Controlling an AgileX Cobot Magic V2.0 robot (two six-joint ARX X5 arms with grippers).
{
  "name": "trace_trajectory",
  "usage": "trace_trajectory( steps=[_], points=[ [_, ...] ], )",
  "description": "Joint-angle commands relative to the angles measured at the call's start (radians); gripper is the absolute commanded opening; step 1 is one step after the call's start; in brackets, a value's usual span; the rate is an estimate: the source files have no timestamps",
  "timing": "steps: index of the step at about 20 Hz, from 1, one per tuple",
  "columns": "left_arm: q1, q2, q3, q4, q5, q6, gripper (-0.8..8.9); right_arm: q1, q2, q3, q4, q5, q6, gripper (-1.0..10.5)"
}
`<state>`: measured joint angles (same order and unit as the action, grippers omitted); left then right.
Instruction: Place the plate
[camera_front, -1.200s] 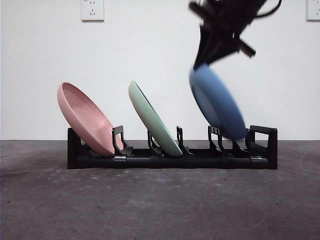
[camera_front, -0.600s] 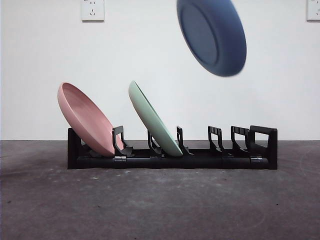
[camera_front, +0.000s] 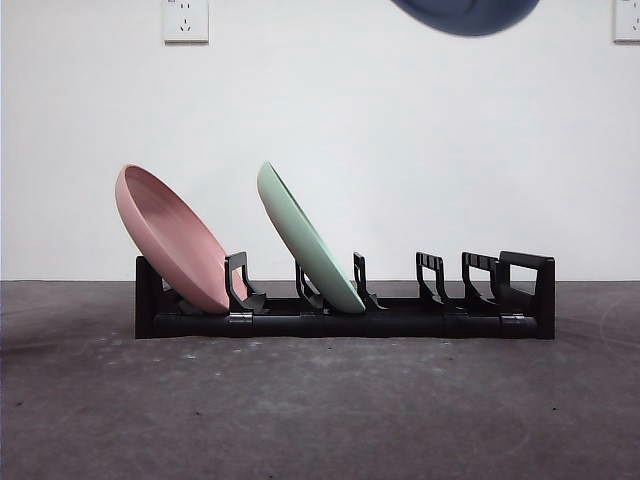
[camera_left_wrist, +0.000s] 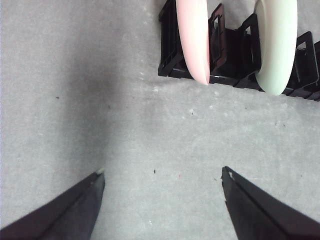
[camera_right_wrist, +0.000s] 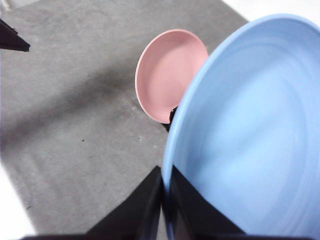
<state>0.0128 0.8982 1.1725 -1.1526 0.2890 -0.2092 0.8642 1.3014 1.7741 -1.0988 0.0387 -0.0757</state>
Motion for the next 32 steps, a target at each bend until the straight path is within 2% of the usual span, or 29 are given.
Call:
trace_trajectory(
  steps=[1,4,7,10,13,16,20,24,28,32],
  points=[
    [-0.001,0.008,0.024,0.010,0.004,0.011,3.75,0.085,-0.014,-0.030,0.012,0.089,-0.014,0.1],
    [-0.001,0.008,0.024,0.010,0.004,0.011,3.75,0.204,-0.051,-0.154,0.047,0.235,-0.014,0.1],
    [-0.001,0.008,0.024,0.009,0.004,0.011,3.75,0.319,-0.088,-0.322,0.153,0.338,-0.002,0.1],
    [-0.001,0.008,0.024,0.009,0.004,0.011,3.75,0.396,-0.086,-0.475,0.228,0.383,0.023,0.1],
    [-0.001,0.008,0.024,0.009,0.004,0.011,3.75,0.449,-0.086,-0.651,0.362,0.393,0.055,0.1],
    [-0.001,0.008,0.024,0.010,0.004,0.011,3.75,0.483,-0.072,-0.806,0.473,0.463,0.068,0.1],
    [-0.001,0.008,0.024,0.017,0.004,0.011,3.75,0.488,-0.010,-0.939,0.587,0.456,0.067,0.1],
    [-0.001,0.008,0.024,0.021,0.004,0.011,3.75,0.487,0.088,-0.975,0.679,0.448,0.054,0.1],
    [-0.001,0.008,0.024,0.023,0.004,0.011,3.75,0.485,0.191,-0.975,0.801,0.433,-0.043,0.1],
    [-0.001,0.008,0.024,0.023,0.004,0.011,3.75,0.471,0.257,-0.975,0.856,0.433,-0.101,0.1]
  ],
)
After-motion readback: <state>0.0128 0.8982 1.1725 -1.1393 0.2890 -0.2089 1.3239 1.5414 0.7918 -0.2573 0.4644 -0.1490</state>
